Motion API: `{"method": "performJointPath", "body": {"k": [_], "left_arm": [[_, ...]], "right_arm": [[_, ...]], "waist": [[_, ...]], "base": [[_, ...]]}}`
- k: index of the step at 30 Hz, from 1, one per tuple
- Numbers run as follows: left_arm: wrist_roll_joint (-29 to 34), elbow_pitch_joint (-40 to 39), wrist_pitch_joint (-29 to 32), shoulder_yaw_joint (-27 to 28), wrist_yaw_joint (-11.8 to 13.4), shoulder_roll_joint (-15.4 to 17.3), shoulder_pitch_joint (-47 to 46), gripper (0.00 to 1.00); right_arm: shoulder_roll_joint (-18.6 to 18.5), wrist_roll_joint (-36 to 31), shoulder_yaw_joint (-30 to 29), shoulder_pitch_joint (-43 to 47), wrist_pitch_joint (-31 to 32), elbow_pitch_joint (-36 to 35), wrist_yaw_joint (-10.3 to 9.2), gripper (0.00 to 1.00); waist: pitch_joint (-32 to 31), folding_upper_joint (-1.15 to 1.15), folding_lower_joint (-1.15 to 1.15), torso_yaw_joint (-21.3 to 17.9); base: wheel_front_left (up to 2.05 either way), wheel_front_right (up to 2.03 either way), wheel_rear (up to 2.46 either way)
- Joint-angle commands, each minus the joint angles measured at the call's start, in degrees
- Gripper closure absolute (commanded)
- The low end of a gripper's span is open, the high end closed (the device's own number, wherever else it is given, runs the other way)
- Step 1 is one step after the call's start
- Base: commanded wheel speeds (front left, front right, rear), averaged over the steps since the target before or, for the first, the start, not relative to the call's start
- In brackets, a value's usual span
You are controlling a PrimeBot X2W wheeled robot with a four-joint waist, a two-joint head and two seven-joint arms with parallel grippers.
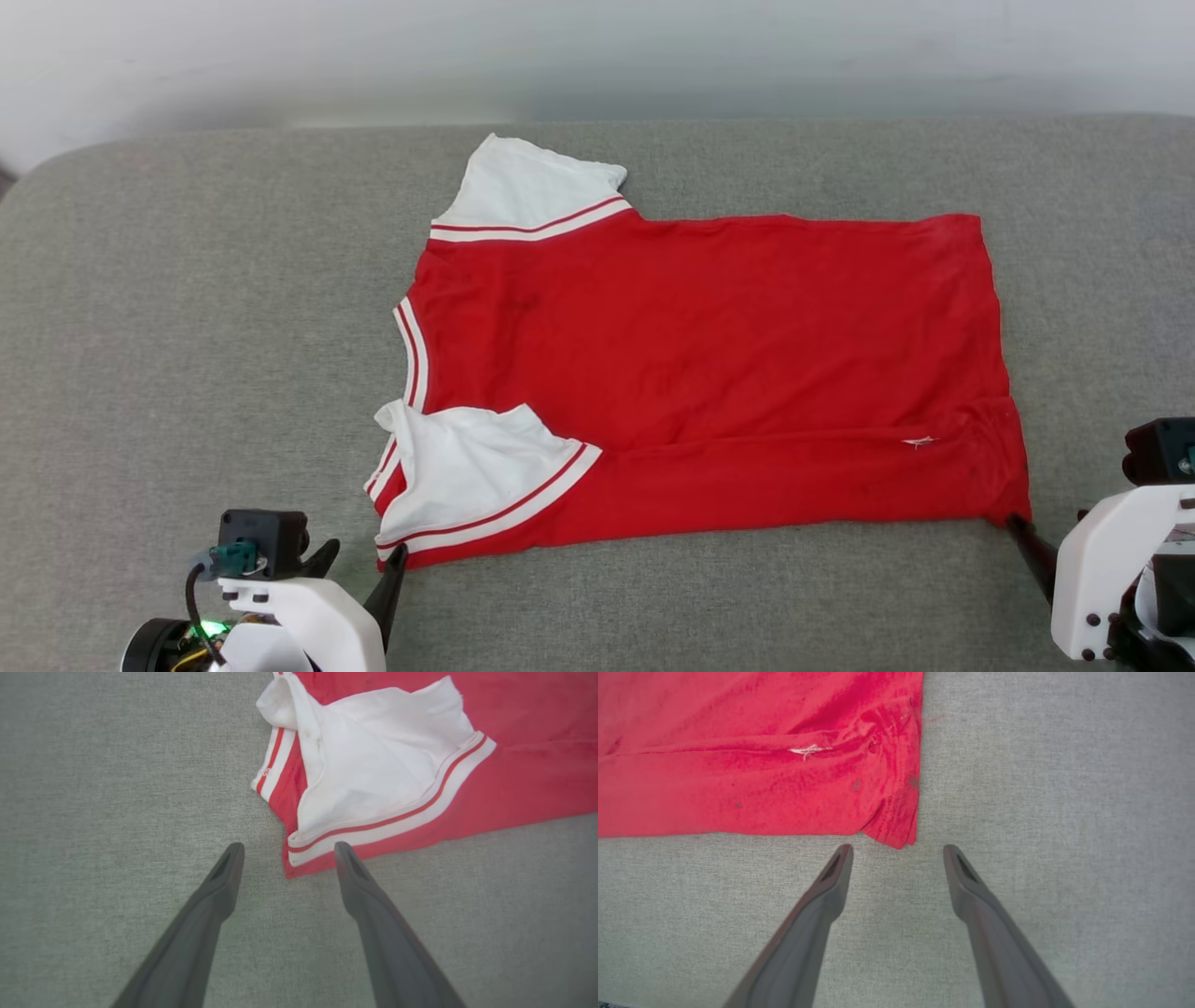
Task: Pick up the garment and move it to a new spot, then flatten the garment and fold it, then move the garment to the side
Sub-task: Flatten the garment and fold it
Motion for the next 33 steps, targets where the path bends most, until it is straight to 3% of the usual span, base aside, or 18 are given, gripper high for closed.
{"method": "performJointPath", "body": {"k": [1, 9, 15, 19, 21, 22, 33], "left_arm": [[0.4, 0.4, 0.7, -0.1, 0.6, 0.1, -1.0, 0.0], [0.7, 4.5, 2.1, -0.1, 1.9, 0.0, -2.6, 0.0], [0.0, 8.7, 3.8, -1.7, 0.6, -0.8, -2.8, 0.0], [-1.2, 12.1, 6.4, -4.1, -1.6, -1.7, -2.4, 0.02], [-1.0, 13.7, 7.1, -5.4, -2.5, -2.1, -2.4, 0.81], [-1.1, 14.2, 7.4, -5.9, -2.9, -2.5, -2.3, 1.0], [-1.2, 12.1, 1.9, -4.4, -4.9, -3.1, -3.4, 1.0]], "right_arm": [[0.1, -0.3, 0.0, 0.0, 0.1, -0.7, -0.02, 0.0], [-1.0, 0.2, 0.2, -1.7, 0.5, -1.9, -0.02, 0.0], [-1.1, 0.5, 0.0, -2.2, 0.0, -1.9, -0.02, 0.0], [-1.5, 0.6, 0.0, -2.5, -0.3, -1.7, -0.02, 0.0], [-1.8, 0.5, 0.0, -2.6, -0.5, -1.5, -0.02, 0.0], [-2.1, 0.3, 0.1, -2.8, -0.5, -1.3, -0.02, 0.0], [-3.2, -1.5, -0.2, -1.6, -1.0, 0.1, -0.02, 0.0]], "waist": [[0.7, 0.0, 0.01, -0.5], [3.2, 0.0, 0.01, -2.2], [4.9, 0.0, 0.01, -2.9], [5.9, 0.0, 0.01, -3.1], [6.0, 0.0, 0.01, -3.1], [6.0, 0.0, 0.01, -3.0], [2.3, 0.0, 0.01, -1.0]], "base": [[0.0, 0.0, 0.0], [0.0, 0.0, 0.0], [0.0, 0.0, 0.0], [0.0, 0.0, 0.0], [0.0, 0.0, 0.0], [0.0, 0.0, 0.0], [0.0, 0.0, 0.0]]}}
